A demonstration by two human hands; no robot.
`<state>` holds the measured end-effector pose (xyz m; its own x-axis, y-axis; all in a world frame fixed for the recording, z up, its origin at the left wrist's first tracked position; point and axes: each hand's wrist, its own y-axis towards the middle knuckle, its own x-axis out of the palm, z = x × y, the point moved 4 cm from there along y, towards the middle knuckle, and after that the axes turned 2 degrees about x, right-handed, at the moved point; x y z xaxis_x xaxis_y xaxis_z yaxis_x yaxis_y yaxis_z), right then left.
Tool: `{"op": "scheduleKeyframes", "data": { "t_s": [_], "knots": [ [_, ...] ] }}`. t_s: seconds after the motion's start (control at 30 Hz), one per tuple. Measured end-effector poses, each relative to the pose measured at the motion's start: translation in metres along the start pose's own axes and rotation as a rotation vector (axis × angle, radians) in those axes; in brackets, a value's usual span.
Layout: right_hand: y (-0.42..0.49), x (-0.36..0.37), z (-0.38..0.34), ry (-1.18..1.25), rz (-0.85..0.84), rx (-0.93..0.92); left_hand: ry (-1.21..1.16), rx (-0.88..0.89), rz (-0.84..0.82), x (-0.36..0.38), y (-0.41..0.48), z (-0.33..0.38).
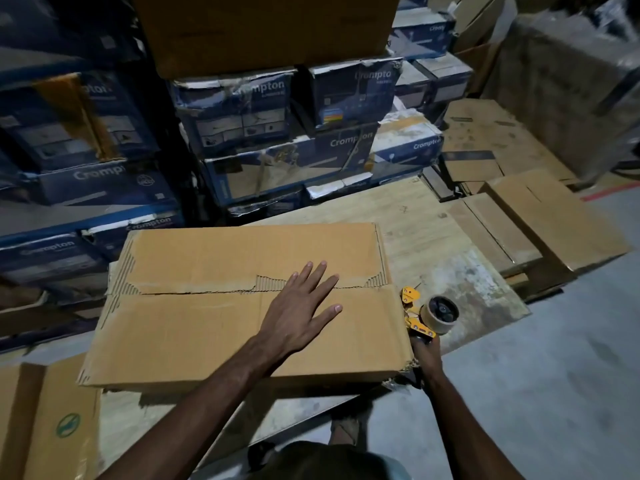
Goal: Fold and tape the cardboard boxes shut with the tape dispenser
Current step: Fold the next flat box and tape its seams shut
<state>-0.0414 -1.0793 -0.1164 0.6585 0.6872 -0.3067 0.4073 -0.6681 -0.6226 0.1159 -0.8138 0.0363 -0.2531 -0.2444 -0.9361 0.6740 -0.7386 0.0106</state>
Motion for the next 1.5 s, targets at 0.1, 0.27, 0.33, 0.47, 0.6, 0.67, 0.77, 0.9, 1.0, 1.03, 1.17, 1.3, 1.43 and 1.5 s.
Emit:
{"op": "scheduleKeyframes", "data": {
  "t_s": [0.1, 0.27, 0.33, 0.47, 0.6, 0.67, 0.77, 0.9, 1.0, 1.03, 1.17, 1.3, 1.43, 1.5],
  "knots": [
    [0.008, -0.008, -0.020, 0.064, 0.019, -0.024, -0.007, 0.003, 0.019, 0.000, -0.001, -0.001],
    [0.023, -0.031, -0.063, -0.013, 0.147, -0.165, -0.066, 0.004, 0.041, -0.001, -0.002, -0.002],
    [-0.020, -0.035, -0.117, 0.015, 0.154, -0.306, -0.172, -0.008, 0.065, -0.005, -0.004, -0.002],
    [-0.067, -0.038, -0.185, 0.010, 0.070, -0.521, -0.928, -0.432, 0.283, -0.034, -0.003, 0.001],
    [-0.134, -0.017, -0.223, -0.012, -0.105, -0.698, -1.330, -0.671, 0.223, -0.079, 0.000, 0.009],
    [-0.168, 0.002, -0.230, -0.057, -0.208, -0.792, -1.365, -0.647, 0.137, -0.108, -0.002, 0.014],
    [-0.212, 0.036, -0.230, -0.157, -0.324, -0.924, -1.483, -0.674, 0.140, -0.142, -0.012, 0.008],
    [-0.246, 0.074, -0.221, -0.242, -0.446, -0.986, -1.655, -0.754, 0.235, -0.174, -0.043, -0.015],
    [-0.261, 0.094, -0.217, -0.284, -0.504, -1.043, -1.763, -0.799, 0.283, -0.187, -0.073, -0.025],
    [-0.265, 0.098, -0.215, -0.291, -0.519, -1.057, -1.793, -0.813, 0.300, -0.189, -0.082, -0.029],
    [-0.276, 0.113, -0.208, -0.322, -0.580, -1.070, -1.885, -0.849, 0.346, -0.189, -0.112, -0.043],
    [-0.283, 0.123, -0.200, -0.341, -0.655, -1.077, -1.921, -0.874, 0.345, -0.185, -0.134, -0.053],
    [-0.288, 0.131, -0.192, -0.370, -0.690, -1.067, -1.883, -0.908, 0.337, -0.181, -0.149, -0.060],
    [-0.292, 0.135, -0.191, -0.359, -0.705, -1.052, -1.801, -0.926, 0.317, -0.178, -0.156, -0.066]
  ]
}}
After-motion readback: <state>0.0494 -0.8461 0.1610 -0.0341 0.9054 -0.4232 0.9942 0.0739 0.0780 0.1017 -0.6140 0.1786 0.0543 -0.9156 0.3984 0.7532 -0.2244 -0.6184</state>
